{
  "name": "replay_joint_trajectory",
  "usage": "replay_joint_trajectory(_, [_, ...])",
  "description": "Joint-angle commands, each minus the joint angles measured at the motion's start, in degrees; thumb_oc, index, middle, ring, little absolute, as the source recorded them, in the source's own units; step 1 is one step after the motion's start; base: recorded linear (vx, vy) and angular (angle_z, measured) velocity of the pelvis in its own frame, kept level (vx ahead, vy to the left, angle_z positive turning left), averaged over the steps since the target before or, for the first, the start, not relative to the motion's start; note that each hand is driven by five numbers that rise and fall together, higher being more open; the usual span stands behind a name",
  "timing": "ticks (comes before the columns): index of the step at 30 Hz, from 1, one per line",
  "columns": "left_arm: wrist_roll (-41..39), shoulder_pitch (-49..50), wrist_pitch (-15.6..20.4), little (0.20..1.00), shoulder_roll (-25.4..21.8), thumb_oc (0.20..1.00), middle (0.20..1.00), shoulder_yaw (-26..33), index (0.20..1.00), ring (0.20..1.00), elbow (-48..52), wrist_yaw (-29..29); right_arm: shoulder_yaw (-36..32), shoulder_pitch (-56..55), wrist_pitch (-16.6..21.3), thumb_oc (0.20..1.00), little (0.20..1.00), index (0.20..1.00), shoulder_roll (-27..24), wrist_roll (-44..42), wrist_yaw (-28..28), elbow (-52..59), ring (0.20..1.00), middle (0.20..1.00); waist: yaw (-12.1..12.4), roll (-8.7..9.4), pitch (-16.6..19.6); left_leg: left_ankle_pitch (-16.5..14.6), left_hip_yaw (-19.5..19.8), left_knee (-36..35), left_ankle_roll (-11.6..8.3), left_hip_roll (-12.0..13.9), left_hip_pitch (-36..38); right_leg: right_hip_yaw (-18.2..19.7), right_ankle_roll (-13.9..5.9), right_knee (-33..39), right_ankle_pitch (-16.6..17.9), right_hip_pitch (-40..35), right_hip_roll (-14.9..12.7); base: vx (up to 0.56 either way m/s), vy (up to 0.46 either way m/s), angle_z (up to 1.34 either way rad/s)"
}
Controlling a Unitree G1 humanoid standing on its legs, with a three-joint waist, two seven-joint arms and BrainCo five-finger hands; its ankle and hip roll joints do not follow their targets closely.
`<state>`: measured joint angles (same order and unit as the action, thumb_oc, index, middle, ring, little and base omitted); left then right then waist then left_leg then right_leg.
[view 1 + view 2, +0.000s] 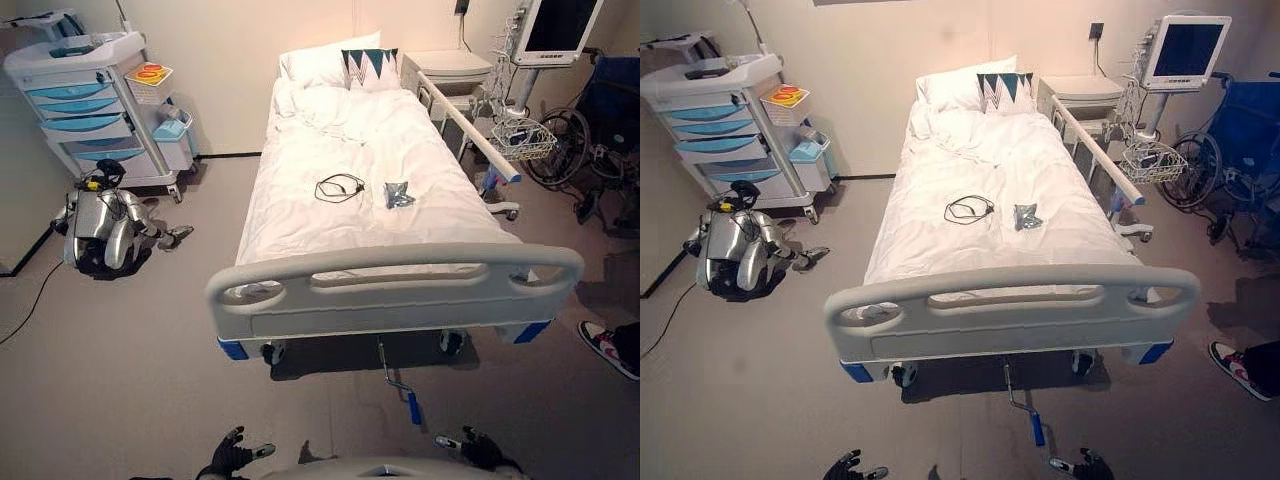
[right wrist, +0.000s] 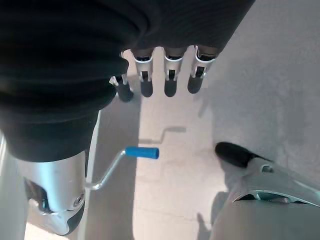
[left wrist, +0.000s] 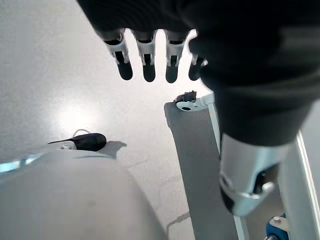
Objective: Raise the hospital bed
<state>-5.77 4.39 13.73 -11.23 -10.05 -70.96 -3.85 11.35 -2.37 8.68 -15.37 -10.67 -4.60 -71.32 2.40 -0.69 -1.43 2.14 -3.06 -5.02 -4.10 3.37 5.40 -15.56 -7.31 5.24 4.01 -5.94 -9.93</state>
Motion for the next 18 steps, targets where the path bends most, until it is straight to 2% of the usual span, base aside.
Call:
replay_joint_trajectory(1, [-1.4, -4.44, 0.81, 1.0, -0.37, 1.0, 1.0, 0.26, 1.0, 1.0, -1.68, -0.17, 1.14, 5.48, 0.52, 1.0, 1.0, 1.0, 1.29, 0.76, -0.41, -1.99, 1.0, 1.0, 0.13, 2.7, -0.8, 0.61, 1.06, 0.02, -0.29, -0.93, -0.93, 0.97, -3.05, -0.7, 1.99, -1.34, -2.63, -0.02, -0.165, 0.04])
replay_joint_trajectory(16, [-6.12, -5.43, 1.6, 1.0, -0.51, 1.0, 1.0, 0.06, 1.0, 1.0, 3.24, -0.23, 0.89, 5.72, 0.34, 1.0, 1.0, 1.0, 0.84, 0.12, -0.49, -2.09, 1.0, 1.0, 0.05, 2.5, -2.34, 0.98, 1.07, 0.02, -0.27, -0.98, -1.79, 1.15, -2.85, -1.46, 1.88, -0.18, -2.63, 0.0, 0.0, 0.0])
replay_joint_trajectory(18, [-6.95, -5.93, 2.39, 1.0, -0.74, 1.0, 1.0, -0.96, 1.0, 1.0, 7.26, -0.67, 0.66, 6.61, 0.64, 1.0, 1.0, 1.0, 0.4, -0.81, -0.97, -0.68, 1.0, 1.0, -0.39, 2.21, -3.31, 1.2, 1.09, 0.02, -0.2, -0.87, -2.27, 1.62, -2.83, -2.16, 1.75, 0.74, -2.61, 0.0, 0.0, 0.0])
